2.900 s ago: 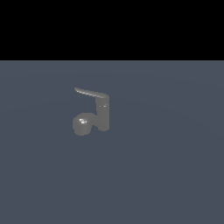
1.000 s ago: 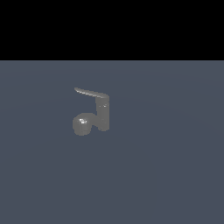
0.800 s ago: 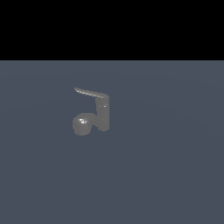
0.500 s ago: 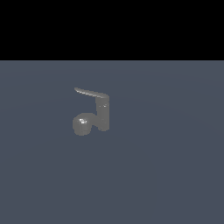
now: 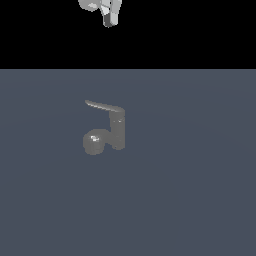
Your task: Turn on the faucet by rotating a designated handle.
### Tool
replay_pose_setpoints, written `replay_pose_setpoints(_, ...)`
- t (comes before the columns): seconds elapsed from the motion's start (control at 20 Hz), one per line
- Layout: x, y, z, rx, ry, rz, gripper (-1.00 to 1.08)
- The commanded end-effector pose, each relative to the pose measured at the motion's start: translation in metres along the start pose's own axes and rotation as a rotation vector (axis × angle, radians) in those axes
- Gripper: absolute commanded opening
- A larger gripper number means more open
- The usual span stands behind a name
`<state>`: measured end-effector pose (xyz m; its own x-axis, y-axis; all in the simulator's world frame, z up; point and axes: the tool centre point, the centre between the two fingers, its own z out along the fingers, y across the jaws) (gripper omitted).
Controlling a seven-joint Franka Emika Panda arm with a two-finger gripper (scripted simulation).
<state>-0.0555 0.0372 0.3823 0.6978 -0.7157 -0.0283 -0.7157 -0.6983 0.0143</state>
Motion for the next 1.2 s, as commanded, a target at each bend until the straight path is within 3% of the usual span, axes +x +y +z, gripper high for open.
replay_pose_setpoints(0.0,0.005,-0.014,0.011,0.003,-0.001,0.061,-1.00)
replay_pose_setpoints(1.15,0.038,-0.124,0.142,0.018,0.007,0.611,-1.00)
